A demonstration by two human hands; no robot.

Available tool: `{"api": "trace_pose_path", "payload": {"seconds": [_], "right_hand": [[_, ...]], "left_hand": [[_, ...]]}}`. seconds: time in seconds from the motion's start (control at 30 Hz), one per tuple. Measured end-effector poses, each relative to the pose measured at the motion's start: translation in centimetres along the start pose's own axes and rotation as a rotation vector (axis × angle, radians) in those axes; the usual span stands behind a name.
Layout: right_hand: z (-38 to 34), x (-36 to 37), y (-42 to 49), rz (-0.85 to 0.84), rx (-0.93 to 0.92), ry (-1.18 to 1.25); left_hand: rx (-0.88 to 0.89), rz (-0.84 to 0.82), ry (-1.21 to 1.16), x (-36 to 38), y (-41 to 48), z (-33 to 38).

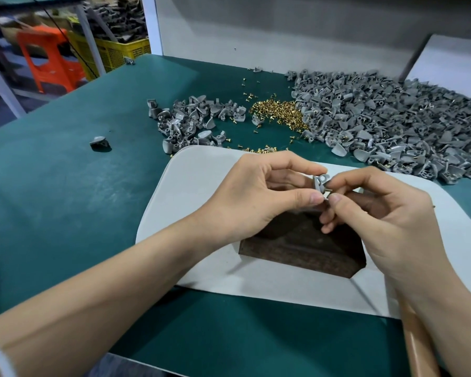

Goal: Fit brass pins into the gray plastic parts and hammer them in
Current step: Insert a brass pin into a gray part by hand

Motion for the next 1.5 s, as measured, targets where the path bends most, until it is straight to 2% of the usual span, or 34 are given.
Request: {"api": "trace_pose_path", "payload": {"seconds": [0.27,0.8,1.5], "right_hand": [[-0.7,-0.4,0.0,0.045,-0.097,-0.151],[0.9,-0.3,-0.3,0.086,0.089,-0.007],[0.8,-0.2,-0.3,0.044,0.108,-0.007]], "left_hand": [[0.0,-0.007,0.021,0.2,0.1,0.0],[0.022,-0.039,0.061,0.4,0.1,0.0],[0.043,-0.07,0.046,0.6,0.1,0.1]]}}
Point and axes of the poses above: each hand's wrist, its own y-axis towards the middle knuckle, its own x-axis out of the palm, z = x × y, the point moved 9 cm from there along y, towards the middle knuckle, and after that the axes turned 6 degrees about -x, right-handed, at the moved point
